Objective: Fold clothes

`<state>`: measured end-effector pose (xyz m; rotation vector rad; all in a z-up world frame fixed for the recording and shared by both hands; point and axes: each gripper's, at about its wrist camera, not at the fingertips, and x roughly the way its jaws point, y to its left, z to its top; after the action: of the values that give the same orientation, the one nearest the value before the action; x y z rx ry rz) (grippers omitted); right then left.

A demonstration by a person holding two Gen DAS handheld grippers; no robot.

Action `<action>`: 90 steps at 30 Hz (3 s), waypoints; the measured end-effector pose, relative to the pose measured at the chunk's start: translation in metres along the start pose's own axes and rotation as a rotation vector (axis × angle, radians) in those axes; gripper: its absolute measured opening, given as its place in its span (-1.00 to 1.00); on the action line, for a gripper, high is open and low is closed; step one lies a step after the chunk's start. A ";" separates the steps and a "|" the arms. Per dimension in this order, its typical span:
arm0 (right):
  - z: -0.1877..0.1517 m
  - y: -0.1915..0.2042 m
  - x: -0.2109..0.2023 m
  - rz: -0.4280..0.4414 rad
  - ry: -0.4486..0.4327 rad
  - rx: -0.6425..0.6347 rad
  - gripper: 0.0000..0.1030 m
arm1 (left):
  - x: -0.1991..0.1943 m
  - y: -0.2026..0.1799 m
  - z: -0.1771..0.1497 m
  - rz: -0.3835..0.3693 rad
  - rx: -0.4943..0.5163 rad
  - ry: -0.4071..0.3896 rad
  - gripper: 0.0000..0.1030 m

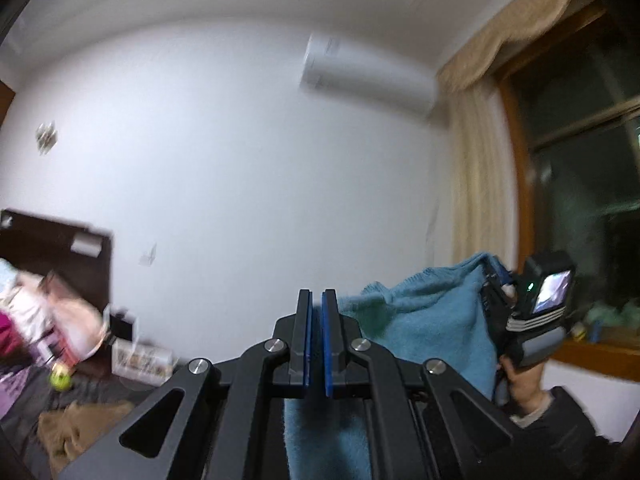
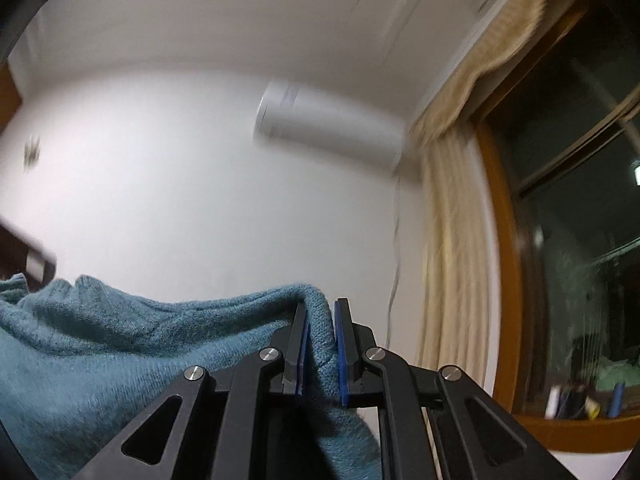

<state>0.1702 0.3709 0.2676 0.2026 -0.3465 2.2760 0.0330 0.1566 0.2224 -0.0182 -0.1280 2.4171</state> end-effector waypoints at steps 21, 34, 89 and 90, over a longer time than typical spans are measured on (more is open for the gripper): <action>-0.237 0.130 0.103 0.118 0.616 -0.333 0.70 | 0.177 0.084 -0.184 0.197 -0.110 0.657 -0.94; -0.231 0.150 0.047 0.339 0.687 -0.172 0.70 | 0.204 0.152 -0.229 0.324 -0.091 0.762 -0.94; -0.262 0.215 -0.033 0.693 0.850 0.089 0.70 | 0.068 0.078 -0.250 -0.153 0.009 0.974 0.30; -0.262 0.212 -0.033 0.694 0.848 0.096 0.70 | 0.072 0.079 -0.254 -0.137 0.011 0.983 0.30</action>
<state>0.0242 0.2938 -0.0283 -0.9517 0.1782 2.7812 -0.0605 0.1676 -0.0362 -1.1197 0.3222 2.0168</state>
